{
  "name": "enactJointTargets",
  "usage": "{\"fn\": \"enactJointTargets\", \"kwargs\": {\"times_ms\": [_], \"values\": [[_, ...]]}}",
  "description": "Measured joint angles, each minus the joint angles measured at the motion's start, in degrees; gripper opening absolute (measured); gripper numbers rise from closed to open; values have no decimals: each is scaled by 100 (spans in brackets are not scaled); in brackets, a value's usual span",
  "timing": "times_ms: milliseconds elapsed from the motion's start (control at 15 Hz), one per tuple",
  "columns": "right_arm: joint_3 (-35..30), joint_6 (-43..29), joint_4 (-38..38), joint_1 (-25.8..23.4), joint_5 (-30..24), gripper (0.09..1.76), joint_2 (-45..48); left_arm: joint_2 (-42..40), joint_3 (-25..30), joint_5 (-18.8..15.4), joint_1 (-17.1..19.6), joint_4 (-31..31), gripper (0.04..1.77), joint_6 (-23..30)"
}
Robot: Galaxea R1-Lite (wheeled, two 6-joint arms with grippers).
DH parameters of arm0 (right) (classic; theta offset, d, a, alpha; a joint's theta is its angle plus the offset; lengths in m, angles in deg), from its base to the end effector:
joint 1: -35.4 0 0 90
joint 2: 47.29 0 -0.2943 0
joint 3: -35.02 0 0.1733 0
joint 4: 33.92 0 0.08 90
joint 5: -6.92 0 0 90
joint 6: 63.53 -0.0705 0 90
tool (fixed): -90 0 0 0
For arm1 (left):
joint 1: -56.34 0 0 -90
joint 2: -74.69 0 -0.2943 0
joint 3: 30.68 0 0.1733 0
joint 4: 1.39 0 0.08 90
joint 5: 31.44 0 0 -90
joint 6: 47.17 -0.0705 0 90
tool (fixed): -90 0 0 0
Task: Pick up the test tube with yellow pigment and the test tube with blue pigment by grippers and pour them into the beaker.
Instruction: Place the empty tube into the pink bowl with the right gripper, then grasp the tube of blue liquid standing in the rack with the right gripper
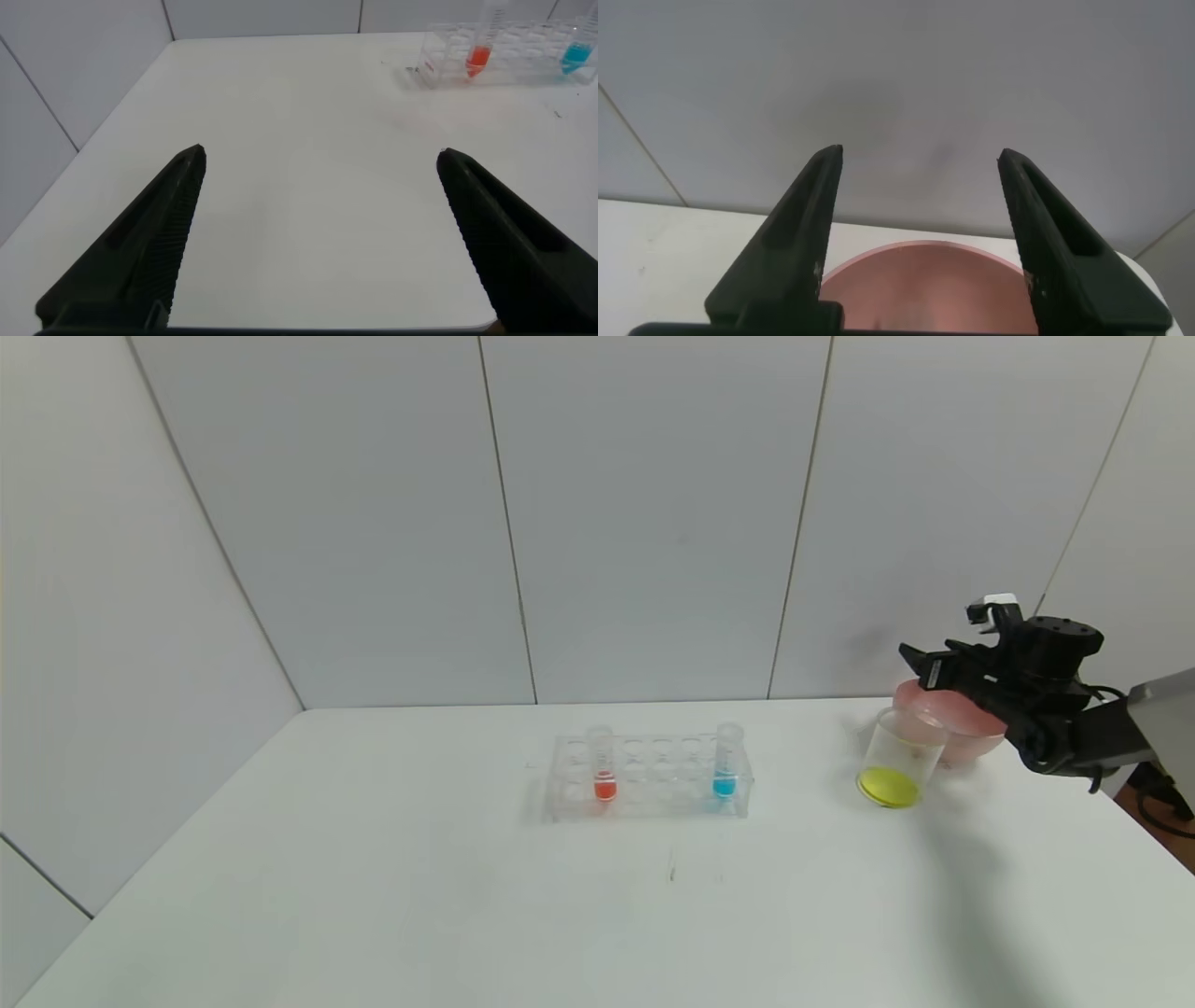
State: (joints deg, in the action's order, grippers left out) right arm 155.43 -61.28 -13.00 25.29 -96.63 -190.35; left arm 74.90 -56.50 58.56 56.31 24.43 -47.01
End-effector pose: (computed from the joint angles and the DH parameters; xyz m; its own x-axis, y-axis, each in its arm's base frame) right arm 0.5381 -0.0792 0.1056 0.9978 0.0601 -0.0293 -0.0610 0.9976 -0.0322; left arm 0.0125 0.0000 0.0754 1.0000 -0.0005 -0.0037 0.0005 1.0000 -0.0028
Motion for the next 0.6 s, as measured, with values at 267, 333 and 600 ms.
{"fn": "enactJointTargets", "kwargs": {"times_ms": [267,333,600], "values": [[-227,-9,88,240,172,142,268,0,0,0,2,0,176,0],[-330,-15,91,347,271,146,378,0,0,0,2,0,176,0],[-800,-77,157,967,953,156,877,0,0,0,2,0,176,0]]}}
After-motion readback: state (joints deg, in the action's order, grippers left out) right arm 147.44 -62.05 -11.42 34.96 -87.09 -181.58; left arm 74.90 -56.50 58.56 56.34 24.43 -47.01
